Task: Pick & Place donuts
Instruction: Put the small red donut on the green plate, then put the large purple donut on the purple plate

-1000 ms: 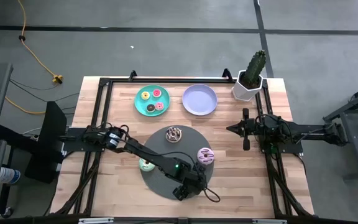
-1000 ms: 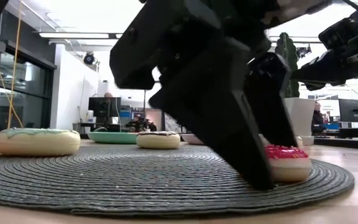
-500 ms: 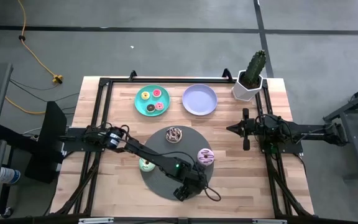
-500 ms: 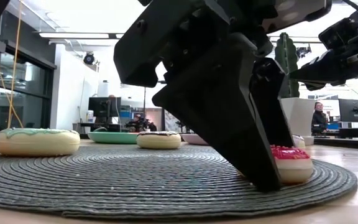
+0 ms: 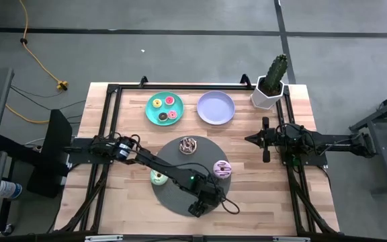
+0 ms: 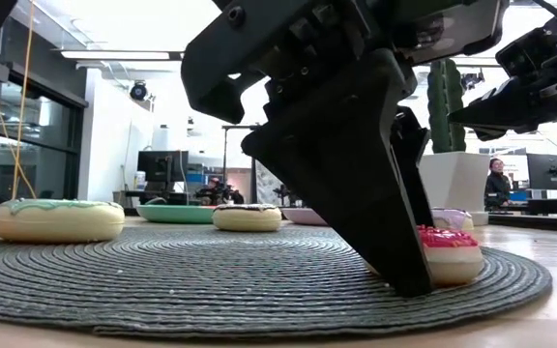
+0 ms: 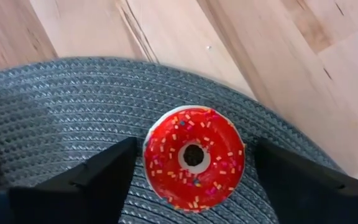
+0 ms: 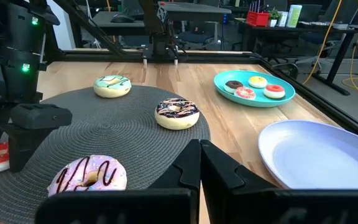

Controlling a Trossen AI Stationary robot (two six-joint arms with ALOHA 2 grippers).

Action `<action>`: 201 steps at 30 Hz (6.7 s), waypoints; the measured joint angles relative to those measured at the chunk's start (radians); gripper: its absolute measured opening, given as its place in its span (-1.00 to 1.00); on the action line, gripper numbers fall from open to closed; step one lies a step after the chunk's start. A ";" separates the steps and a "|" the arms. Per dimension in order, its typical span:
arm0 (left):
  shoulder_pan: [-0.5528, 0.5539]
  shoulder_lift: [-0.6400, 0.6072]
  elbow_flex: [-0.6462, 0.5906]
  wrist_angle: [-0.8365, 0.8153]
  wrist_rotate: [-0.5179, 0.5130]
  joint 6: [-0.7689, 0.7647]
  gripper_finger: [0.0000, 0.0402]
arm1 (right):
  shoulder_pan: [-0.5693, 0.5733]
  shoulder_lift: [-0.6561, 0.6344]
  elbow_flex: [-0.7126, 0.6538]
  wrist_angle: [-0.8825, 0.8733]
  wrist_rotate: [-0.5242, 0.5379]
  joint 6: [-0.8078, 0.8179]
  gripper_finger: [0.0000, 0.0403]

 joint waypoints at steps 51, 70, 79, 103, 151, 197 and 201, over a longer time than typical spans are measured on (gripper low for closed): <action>0.204 -0.152 0.459 -0.707 -0.189 -0.487 -0.04 | 0.000 -0.001 0.000 0.000 0.000 0.000 -1.00; 0.537 -0.299 0.366 -0.990 -0.399 -0.509 -0.04 | 0.000 0.006 0.000 0.000 0.000 0.000 -1.00; 0.705 -0.374 0.109 -0.863 -0.359 -0.482 -0.04 | 0.000 0.006 0.000 0.000 0.000 0.000 -1.00; 0.969 -0.536 -0.661 -0.284 -0.164 -0.446 -0.04 | 0.000 0.006 0.000 0.000 0.000 0.000 -1.00; 1.082 -0.497 -0.610 -0.111 -0.119 -0.213 0.63 | 0.000 0.006 0.000 0.000 0.000 0.000 -1.00; 0.457 -1.466 -1.496 0.984 -0.018 -0.247 -0.99 | 0.000 0.006 0.000 0.000 0.000 0.000 -1.00; 0.457 -1.617 -1.591 0.970 -0.045 -0.219 -1.00 | 0.000 0.006 0.000 0.000 0.000 0.000 -1.00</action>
